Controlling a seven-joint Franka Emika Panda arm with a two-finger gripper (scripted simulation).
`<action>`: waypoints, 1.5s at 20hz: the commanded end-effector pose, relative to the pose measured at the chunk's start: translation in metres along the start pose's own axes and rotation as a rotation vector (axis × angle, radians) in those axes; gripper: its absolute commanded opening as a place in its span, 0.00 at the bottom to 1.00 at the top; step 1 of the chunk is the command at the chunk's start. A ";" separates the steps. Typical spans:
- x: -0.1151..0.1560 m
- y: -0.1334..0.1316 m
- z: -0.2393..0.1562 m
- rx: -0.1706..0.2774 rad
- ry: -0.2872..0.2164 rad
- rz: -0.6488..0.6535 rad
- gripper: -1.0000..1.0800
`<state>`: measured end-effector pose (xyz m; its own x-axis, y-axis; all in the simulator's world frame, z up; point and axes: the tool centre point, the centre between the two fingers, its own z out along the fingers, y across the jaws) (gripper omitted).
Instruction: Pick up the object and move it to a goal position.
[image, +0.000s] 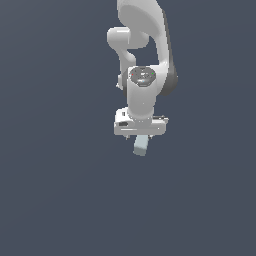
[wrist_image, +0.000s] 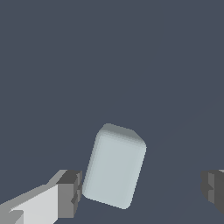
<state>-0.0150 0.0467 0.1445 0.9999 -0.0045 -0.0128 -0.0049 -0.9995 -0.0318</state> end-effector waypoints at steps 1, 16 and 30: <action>-0.003 -0.003 0.005 -0.005 0.002 0.040 0.96; -0.021 -0.018 0.032 -0.028 0.015 0.253 0.96; -0.023 -0.019 0.051 -0.030 0.017 0.270 0.96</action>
<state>-0.0381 0.0672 0.1006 0.9625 -0.2712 0.0006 -0.2712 -0.9625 -0.0006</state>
